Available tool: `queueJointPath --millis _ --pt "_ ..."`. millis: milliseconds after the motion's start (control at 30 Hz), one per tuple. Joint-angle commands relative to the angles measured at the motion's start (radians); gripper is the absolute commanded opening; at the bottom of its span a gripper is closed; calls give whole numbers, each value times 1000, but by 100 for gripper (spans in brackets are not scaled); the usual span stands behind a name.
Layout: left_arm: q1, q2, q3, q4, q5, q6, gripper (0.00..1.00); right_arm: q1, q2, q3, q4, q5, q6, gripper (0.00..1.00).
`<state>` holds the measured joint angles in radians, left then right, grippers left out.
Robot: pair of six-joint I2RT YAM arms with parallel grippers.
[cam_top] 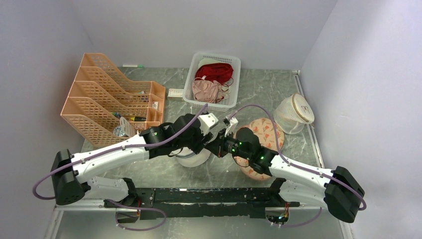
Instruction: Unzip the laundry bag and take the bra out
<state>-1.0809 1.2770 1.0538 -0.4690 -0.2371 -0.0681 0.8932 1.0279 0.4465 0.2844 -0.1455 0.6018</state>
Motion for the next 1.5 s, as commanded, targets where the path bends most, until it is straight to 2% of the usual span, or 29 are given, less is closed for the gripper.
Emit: queueJointPath --millis 0,133,467,500,600,733,833,933,1033,1300,1467 --pt "4 -94 -54 20 66 -22 71 4 -1 24 5 17 -5 0" --pt "4 -96 -69 9 55 -29 66 4 17 29 9 6 -8 0" --pt "3 -41 -106 54 67 -23 62 4 9 31 8 -1 0 0" --pt "4 -35 -106 53 66 -21 60 4 7 28 10 0 1 0" --pt "4 -35 -103 40 45 -16 43 5 11 23 22 -3 1 0" --pt "4 -82 -120 59 30 -2 37 5 33 26 20 -5 -2 0" --pt "4 -122 -134 80 38 14 23 3 40 23 20 -6 2 0" --pt "4 -149 -146 86 34 22 16 -11 44 22 12 6 0 0" --pt "3 -156 -152 84 34 21 8 -75 55 19 17 -21 12 0" --pt "0 -184 -161 78 -4 11 7 -260 127 23 21 -131 15 0" --pt "0 -204 -182 86 -19 8 7 -278 97 1 117 -293 -2 0"
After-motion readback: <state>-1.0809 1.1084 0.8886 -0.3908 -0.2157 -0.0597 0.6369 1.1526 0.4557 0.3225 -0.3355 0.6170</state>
